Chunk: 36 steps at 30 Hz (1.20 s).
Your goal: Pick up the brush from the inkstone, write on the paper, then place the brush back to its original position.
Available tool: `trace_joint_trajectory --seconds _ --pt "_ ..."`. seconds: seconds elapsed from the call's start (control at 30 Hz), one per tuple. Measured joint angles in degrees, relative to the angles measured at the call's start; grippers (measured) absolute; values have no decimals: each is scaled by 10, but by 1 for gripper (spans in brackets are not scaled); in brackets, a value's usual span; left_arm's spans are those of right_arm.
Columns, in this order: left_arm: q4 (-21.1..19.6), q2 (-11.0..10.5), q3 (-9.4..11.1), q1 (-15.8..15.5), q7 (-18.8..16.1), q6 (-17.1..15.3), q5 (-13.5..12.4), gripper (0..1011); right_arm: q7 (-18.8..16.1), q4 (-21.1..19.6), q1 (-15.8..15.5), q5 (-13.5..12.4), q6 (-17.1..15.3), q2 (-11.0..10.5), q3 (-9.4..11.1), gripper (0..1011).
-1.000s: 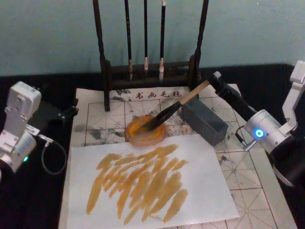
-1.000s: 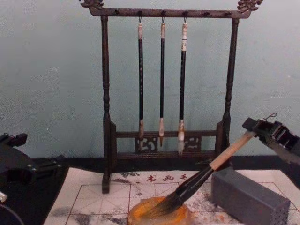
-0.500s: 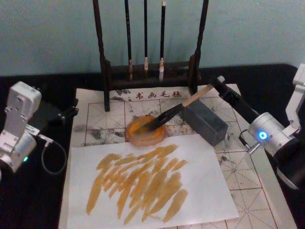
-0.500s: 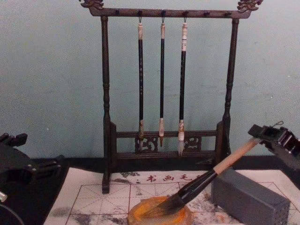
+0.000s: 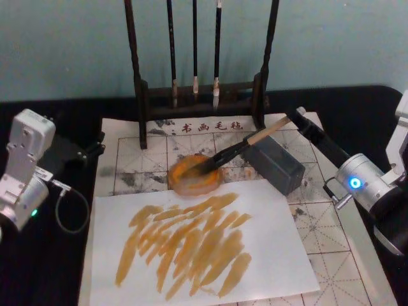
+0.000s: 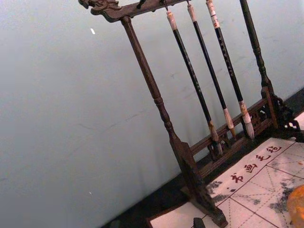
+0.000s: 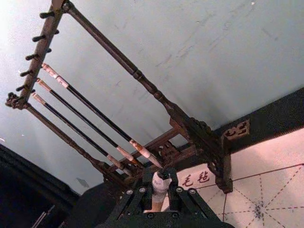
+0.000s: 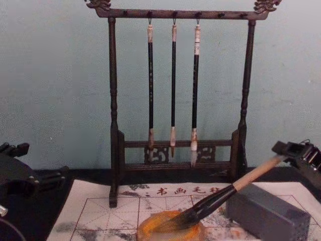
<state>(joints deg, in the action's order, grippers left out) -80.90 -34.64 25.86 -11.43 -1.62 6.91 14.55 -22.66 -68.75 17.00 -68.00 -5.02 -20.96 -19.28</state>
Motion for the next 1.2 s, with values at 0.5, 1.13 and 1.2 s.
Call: trace_joint_trajectory --seconds 0.5,1.13,1.2 --pt "0 0 0 0 0 0 0 1001 12 5 2 -6 -7 -5 -8 205" --pt "0 0 0 0 0 0 0 1001 17 16 7 -8 -8 -5 -10 207" --pt "0 0 0 0 0 0 0 1001 17 15 7 -8 -8 -5 -10 207"
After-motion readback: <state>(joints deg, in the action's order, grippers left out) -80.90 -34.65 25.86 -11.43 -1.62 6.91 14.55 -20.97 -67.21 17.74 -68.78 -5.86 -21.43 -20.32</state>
